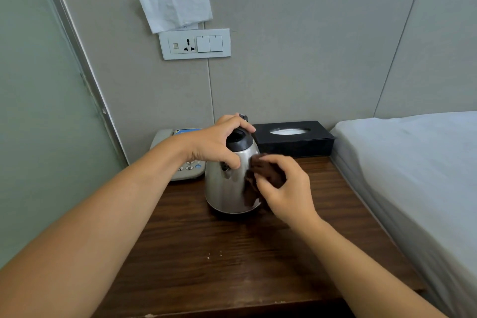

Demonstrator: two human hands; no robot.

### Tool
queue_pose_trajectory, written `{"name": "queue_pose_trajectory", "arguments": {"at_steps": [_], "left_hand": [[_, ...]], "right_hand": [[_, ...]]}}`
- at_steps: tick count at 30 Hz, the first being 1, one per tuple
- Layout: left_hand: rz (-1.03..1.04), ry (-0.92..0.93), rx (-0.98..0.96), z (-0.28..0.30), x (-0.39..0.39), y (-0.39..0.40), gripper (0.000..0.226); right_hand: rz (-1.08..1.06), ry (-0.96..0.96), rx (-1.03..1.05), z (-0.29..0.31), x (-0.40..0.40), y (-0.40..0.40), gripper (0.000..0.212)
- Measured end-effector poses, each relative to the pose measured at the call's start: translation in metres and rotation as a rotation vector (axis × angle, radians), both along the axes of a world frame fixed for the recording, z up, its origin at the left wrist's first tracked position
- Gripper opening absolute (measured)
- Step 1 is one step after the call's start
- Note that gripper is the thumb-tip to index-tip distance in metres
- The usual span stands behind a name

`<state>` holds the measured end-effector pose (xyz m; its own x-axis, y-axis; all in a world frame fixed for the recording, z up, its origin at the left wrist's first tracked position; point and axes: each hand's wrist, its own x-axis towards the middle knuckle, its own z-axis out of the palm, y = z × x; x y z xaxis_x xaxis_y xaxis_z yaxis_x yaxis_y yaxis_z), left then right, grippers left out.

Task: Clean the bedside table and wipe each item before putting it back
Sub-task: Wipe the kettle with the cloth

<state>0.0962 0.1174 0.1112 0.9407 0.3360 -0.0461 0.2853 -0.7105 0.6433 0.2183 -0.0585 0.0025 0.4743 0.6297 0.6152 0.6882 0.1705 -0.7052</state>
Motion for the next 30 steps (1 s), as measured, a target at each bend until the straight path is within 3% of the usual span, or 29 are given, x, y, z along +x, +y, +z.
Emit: {"name": "queue_pose_trajectory", "arguments": {"at_steps": [4, 7, 11, 13, 19, 22, 28, 30], "left_hand": [[0.011, -0.013, 0.03, -0.004, -0.001, 0.002, 0.082], [0.033, -0.059, 0.042, -0.009, 0.0, 0.003, 0.081], [0.044, -0.067, 0.034, -0.009, 0.001, 0.001, 0.085], [0.046, -0.067, 0.034, -0.009, 0.002, 0.002, 0.085], [0.044, -0.069, 0.031, -0.011, 0.0, 0.003, 0.082], [0.042, -0.067, 0.028, -0.011, 0.002, 0.006, 0.082], [0.047, -0.056, 0.022, -0.004, 0.003, 0.001, 0.084], [0.034, -0.001, 0.045, 0.005, 0.003, -0.001, 0.087]], "right_hand": [[-0.051, 0.028, 0.07, 0.028, 0.001, 0.019, 0.031], [-0.066, -0.028, 0.044, 0.006, -0.004, 0.011, 0.032], [-0.087, 0.051, -0.249, -0.028, -0.002, -0.016, 0.024], [-0.083, 0.075, -0.293, -0.027, -0.001, -0.02, 0.023], [-0.098, 0.037, 0.048, 0.019, -0.007, 0.013, 0.027], [-0.102, 0.082, 0.072, 0.021, -0.006, 0.022, 0.024], [-0.069, 0.168, -0.29, -0.02, 0.002, -0.013, 0.017], [-0.04, 0.16, -0.326, -0.02, 0.0, -0.019, 0.019]]}}
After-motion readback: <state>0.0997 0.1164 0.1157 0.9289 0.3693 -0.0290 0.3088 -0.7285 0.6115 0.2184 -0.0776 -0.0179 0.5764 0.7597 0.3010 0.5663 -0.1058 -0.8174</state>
